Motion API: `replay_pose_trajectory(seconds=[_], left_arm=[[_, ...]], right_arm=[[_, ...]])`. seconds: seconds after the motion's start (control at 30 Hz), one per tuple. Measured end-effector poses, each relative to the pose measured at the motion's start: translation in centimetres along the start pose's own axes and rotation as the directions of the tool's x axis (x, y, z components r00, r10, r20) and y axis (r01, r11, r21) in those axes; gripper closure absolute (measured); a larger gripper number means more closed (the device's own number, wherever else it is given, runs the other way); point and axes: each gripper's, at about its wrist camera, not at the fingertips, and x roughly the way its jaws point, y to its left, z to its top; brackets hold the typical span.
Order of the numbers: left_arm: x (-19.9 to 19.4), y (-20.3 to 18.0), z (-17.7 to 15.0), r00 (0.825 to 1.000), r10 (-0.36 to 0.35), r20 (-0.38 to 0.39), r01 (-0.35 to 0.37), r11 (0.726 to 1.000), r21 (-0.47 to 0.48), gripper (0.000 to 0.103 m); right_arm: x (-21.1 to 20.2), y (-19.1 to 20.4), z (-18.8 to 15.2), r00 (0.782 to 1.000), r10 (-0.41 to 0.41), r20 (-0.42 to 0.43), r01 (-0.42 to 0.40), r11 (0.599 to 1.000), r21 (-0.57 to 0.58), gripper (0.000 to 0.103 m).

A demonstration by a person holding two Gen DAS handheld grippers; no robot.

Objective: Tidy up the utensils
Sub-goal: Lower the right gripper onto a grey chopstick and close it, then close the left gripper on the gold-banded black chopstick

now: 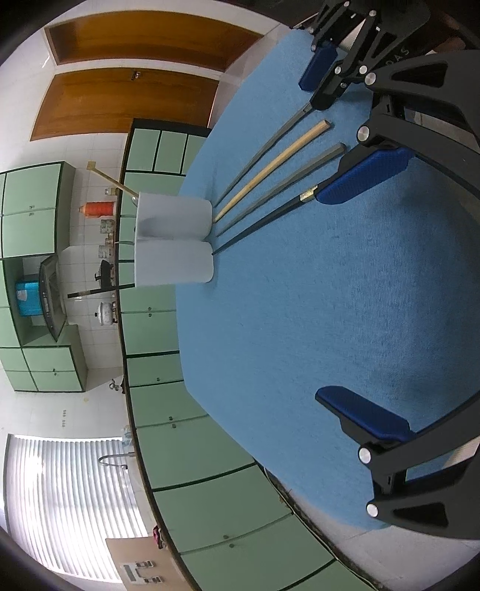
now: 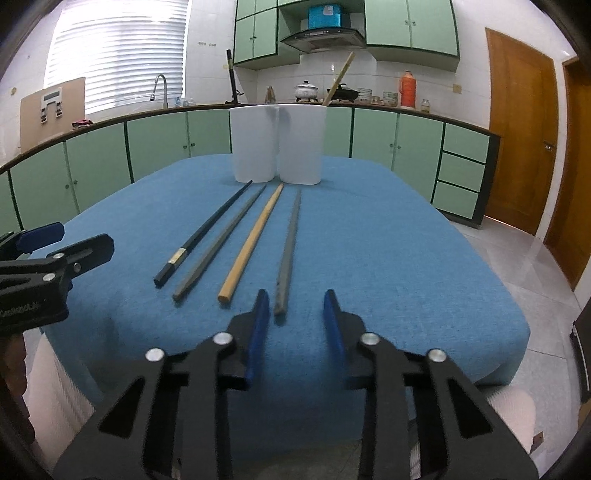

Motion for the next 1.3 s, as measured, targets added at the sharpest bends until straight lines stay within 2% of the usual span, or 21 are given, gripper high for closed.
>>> replay_pose_trajectory(seconds=[0.17, 0.53, 0.77, 0.93, 1.07, 1.23, 1.3], left_arm=[[0.0, -0.2, 0.0, 1.0, -0.007, -0.002, 0.007, 1.0, -0.001, 0.006], [0.7, -2.3, 0.1, 0.998, -0.055, -0.017, 0.055, 0.998, 0.013, 0.008], [1.9, -3.6, -0.3, 0.996, -0.062, -0.058, 0.064, 0.997, 0.033, 0.021], [2.7, -4.3, -0.5, 0.994, -0.07, -0.084, 0.072, 0.997, 0.027, 0.037], [2.7, -5.3, -0.5, 0.995, -0.068, -0.075, 0.071, 0.997, 0.034, 0.05], [2.7, -6.2, -0.5, 0.994, -0.089, -0.069, 0.092, 0.995, 0.049, 0.078], [2.7, -6.6, -0.5, 0.994, -0.082, -0.067, 0.086, 0.994, 0.068, 0.095]], right_arm=[[-0.1, 0.2, -0.1, 1.0, 0.021, -0.003, -0.021, 1.0, 0.002, 0.097], [-0.7, -1.7, -0.1, 1.0, 0.001, -0.01, 0.0, 0.998, 0.058, 0.097], [-0.7, -2.1, -0.2, 1.0, 0.007, -0.011, -0.007, 0.998, 0.061, 0.097], [-0.6, -2.4, -0.2, 1.0, 0.013, -0.01, -0.012, 0.997, 0.071, 0.097], [-0.6, -2.6, -0.2, 1.0, 0.018, -0.008, -0.018, 0.997, 0.076, 0.097], [-0.6, -3.0, -0.2, 1.0, 0.027, -0.005, -0.026, 0.996, 0.086, 0.097], [-0.5, -2.9, -0.2, 1.0, 0.029, -0.004, -0.028, 0.996, 0.087, 0.097]])
